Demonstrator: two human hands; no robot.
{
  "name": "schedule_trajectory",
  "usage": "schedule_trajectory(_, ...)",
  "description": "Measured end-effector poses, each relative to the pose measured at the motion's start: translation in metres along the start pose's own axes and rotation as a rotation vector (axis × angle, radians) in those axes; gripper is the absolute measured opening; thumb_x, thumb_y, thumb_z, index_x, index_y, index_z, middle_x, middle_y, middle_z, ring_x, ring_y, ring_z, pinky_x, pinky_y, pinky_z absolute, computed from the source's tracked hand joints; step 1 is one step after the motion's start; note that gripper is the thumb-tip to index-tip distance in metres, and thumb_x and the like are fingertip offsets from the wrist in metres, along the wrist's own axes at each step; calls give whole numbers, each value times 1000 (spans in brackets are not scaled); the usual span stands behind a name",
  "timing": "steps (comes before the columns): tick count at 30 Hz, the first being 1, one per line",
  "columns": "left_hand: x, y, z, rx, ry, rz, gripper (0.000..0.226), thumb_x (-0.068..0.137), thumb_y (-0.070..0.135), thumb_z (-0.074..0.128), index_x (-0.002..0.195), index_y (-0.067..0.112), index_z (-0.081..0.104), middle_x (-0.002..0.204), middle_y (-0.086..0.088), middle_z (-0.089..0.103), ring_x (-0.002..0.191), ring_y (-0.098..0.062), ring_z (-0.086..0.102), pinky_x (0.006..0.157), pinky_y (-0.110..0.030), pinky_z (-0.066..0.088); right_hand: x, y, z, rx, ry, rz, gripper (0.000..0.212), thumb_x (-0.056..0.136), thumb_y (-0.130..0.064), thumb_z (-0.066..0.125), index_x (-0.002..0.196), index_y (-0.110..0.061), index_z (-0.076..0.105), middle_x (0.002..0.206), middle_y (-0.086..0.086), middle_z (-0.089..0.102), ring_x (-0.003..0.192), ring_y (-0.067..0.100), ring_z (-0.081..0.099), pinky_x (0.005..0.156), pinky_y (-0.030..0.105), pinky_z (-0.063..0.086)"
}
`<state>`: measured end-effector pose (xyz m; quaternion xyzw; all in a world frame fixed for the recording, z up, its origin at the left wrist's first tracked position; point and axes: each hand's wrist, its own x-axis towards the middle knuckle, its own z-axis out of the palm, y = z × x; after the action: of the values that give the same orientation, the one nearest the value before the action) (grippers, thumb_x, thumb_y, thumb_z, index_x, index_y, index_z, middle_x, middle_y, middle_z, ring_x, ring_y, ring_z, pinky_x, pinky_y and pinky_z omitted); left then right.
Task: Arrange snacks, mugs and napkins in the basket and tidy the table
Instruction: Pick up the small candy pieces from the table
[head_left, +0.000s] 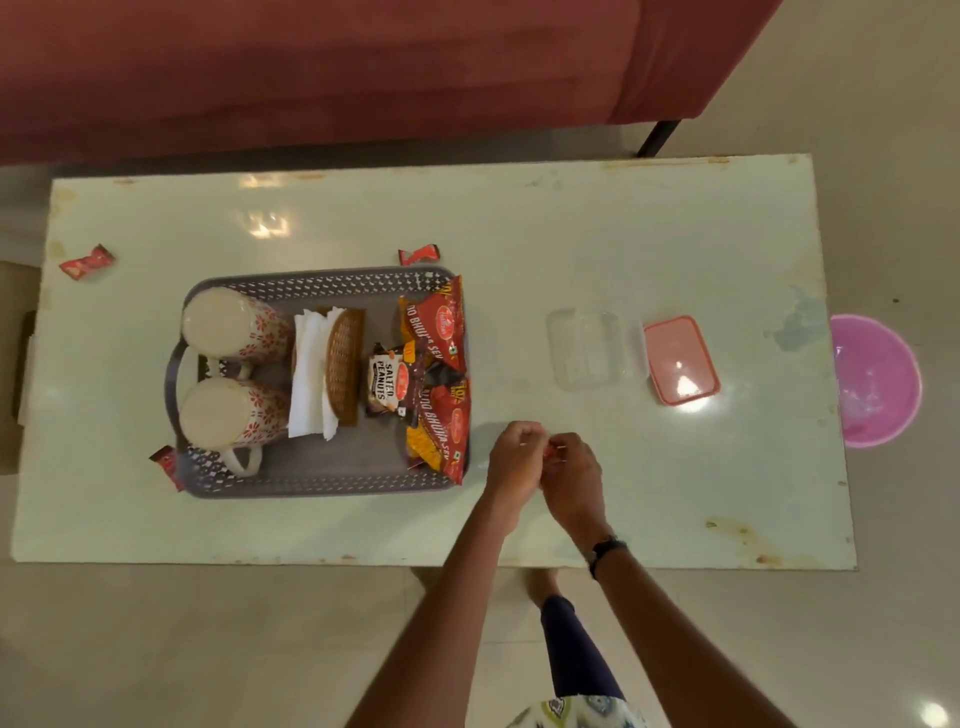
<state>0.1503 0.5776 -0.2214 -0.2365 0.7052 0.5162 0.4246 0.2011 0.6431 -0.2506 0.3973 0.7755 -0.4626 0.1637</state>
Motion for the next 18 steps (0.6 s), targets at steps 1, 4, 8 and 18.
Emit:
schedule_trajectory(1,-2,5,-2,-6,-23,41,27,95,25,45,117,13,57,106,0,59,91,-9,54,61,-12,40,2,-5,-9,48,-11,-6,13,88,-8,57,100,-10,56,108,14,59,87,20,59,72,31,53)
schedule_trajectory(4,-12,29,-17,-69,-63,216,24,94,25,47,111,15,61,107,0,64,99,-13,61,78,-21,51,6,-33,-35,125,-5,-141,10,84,-7,65,91,-10,59,98,13,64,84,20,64,76,36,58)
schedule_trajectory(8,-14,83,-56,-196,-26,373,20,94,15,49,107,8,62,97,-3,64,86,-11,64,81,-32,55,15,-112,-50,127,-11,-330,12,84,-12,67,95,-7,66,90,6,69,76,5,62,66,5,47)
schedule_trajectory(18,19,144,-180,-312,155,332,23,95,20,46,114,12,56,114,-1,59,107,-14,57,92,-31,49,123,-250,29,-241,-104,-613,23,87,-21,59,101,-4,64,107,14,57,90,17,49,70,17,38)
